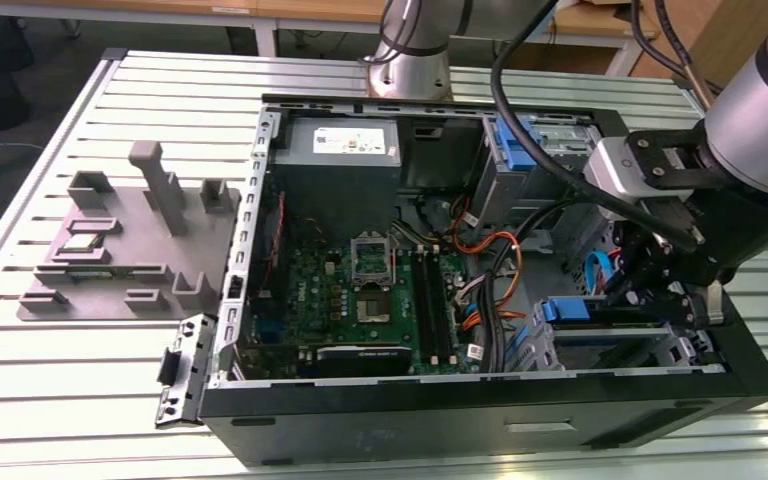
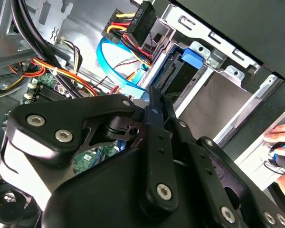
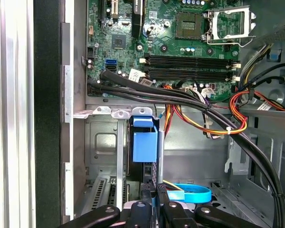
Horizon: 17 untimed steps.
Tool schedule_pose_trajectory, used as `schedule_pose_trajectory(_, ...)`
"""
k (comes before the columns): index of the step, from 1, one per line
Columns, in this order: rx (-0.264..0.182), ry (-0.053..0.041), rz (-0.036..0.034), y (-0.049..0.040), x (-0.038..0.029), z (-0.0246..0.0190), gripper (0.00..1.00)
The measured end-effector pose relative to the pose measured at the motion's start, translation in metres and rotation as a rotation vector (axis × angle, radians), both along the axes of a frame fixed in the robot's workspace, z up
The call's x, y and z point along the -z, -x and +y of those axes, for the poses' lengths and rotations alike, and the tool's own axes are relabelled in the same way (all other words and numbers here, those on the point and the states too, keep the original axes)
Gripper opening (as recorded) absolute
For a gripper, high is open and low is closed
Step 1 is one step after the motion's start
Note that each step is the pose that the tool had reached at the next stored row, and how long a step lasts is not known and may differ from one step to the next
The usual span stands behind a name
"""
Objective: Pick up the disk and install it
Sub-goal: 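Insert the first disk wire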
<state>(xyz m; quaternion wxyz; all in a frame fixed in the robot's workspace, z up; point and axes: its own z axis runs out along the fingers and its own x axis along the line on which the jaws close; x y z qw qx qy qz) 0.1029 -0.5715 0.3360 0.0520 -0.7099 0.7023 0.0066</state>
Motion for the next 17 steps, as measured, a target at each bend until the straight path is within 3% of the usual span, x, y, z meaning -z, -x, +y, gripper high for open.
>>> schedule_pose_trajectory(17,0.0,0.0001,-0.0002,0.0001,0.0048,0.0,0.16)
